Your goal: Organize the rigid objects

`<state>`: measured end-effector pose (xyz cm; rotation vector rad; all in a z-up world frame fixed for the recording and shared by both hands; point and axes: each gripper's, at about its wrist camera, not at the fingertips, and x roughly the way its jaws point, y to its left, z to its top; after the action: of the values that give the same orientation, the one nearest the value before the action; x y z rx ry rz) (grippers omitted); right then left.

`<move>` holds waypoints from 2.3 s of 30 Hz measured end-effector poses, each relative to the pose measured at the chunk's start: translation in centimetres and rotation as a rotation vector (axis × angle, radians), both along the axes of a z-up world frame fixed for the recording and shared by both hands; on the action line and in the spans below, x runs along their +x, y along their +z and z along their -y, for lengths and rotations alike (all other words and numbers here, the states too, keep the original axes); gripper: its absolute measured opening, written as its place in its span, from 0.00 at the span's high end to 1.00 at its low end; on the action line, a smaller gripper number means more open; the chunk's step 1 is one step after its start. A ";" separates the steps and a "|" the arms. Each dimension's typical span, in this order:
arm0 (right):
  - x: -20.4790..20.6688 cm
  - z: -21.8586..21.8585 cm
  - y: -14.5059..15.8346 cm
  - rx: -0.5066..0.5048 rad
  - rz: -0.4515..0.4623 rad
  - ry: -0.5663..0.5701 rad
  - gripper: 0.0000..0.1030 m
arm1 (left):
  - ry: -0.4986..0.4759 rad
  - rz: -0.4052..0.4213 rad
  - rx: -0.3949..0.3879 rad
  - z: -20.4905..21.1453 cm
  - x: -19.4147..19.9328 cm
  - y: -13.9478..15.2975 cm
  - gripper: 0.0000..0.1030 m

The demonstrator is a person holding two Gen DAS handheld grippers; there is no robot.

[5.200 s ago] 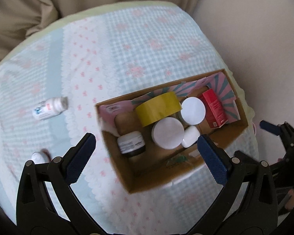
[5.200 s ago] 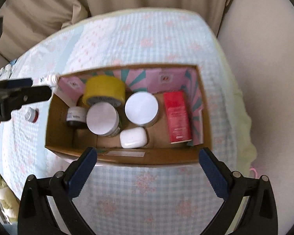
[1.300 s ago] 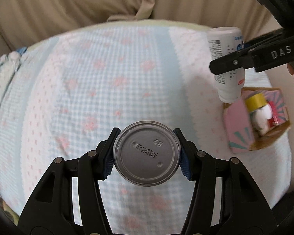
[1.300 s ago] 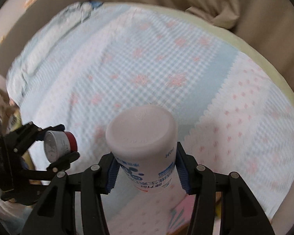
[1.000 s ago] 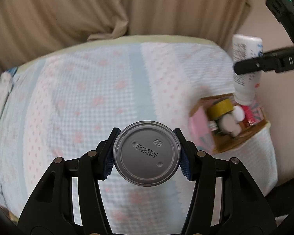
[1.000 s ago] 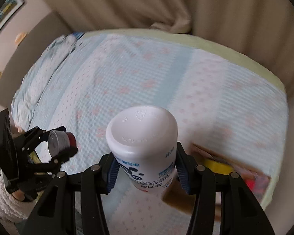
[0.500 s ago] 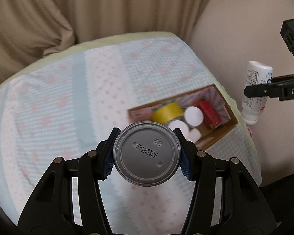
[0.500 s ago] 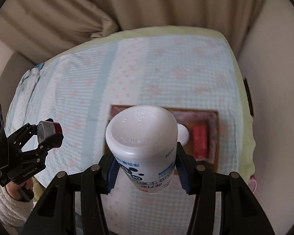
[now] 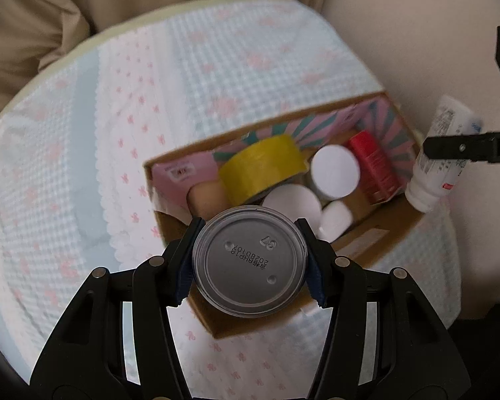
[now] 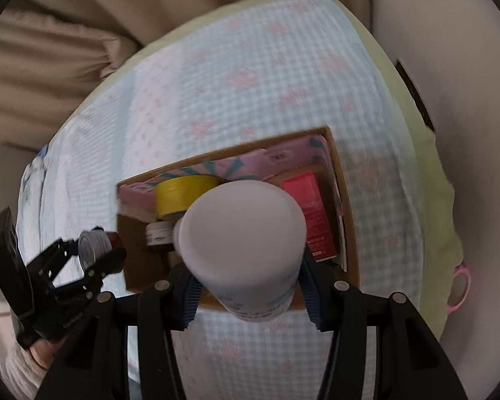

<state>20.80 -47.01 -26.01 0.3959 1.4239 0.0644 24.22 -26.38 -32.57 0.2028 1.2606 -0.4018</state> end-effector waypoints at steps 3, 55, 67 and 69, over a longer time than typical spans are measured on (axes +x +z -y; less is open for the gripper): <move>0.2 0.8 -2.1 0.054 -0.022 -0.068 0.55 | -0.004 -0.034 0.033 0.6 0.5 -2.3 0.51; -4.8 -6.9 8.6 -0.240 0.109 -0.037 0.00 | 0.051 0.163 -0.012 -7.4 -5.5 12.6 0.00; -9.3 -20.6 22.7 -0.304 0.403 0.062 0.00 | 0.255 0.431 -0.065 -20.6 -11.6 27.0 0.00; -10.1 -22.5 24.3 -0.314 0.453 0.072 0.00 | 0.277 0.476 -0.048 -22.2 -13.0 28.5 0.00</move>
<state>10.67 -24.50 -1.69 0.0614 0.9783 -0.0123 11.22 -4.16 -4.07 0.0736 0.7941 -0.1308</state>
